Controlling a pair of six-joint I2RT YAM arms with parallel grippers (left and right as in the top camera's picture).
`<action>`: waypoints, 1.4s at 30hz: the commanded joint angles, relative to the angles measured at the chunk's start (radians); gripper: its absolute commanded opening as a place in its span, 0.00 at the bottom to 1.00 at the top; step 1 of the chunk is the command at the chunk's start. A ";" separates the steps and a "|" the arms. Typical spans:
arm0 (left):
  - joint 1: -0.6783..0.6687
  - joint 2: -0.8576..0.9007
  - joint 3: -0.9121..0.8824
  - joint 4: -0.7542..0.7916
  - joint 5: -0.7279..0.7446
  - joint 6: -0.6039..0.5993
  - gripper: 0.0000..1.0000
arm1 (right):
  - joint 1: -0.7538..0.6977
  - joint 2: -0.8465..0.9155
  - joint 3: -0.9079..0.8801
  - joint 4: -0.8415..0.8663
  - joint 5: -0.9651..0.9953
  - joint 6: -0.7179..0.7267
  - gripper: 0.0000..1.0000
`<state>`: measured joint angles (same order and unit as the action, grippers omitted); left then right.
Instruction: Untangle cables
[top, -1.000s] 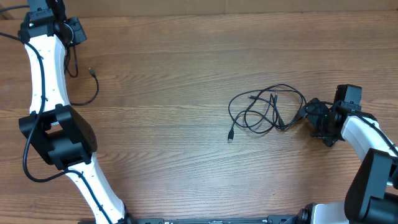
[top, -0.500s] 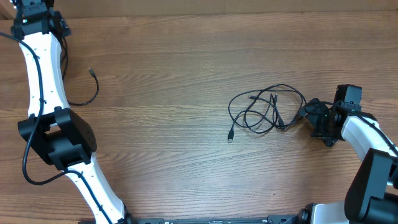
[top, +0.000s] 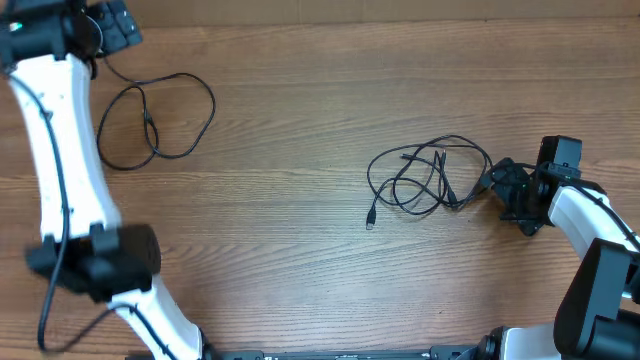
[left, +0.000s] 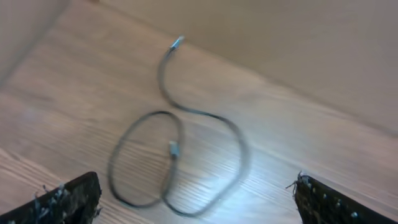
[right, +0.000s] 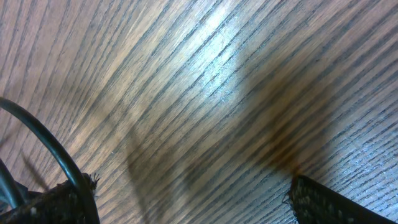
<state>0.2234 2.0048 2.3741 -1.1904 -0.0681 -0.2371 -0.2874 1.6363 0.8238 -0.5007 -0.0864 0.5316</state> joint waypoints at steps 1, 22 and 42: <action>-0.032 -0.111 0.030 -0.060 0.178 -0.041 1.00 | -0.014 0.076 -0.070 -0.016 0.058 0.007 1.00; -0.285 -0.230 0.030 -0.459 0.111 -0.040 0.99 | -0.014 0.076 -0.070 -0.016 0.058 0.007 1.00; -0.734 -0.420 -0.296 -0.465 -0.165 -0.233 0.99 | -0.014 0.076 -0.070 -0.016 0.058 0.007 1.00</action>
<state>-0.4644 1.6203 2.2349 -1.6825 -0.1184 -0.3355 -0.2874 1.6360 0.8234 -0.4995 -0.0860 0.5365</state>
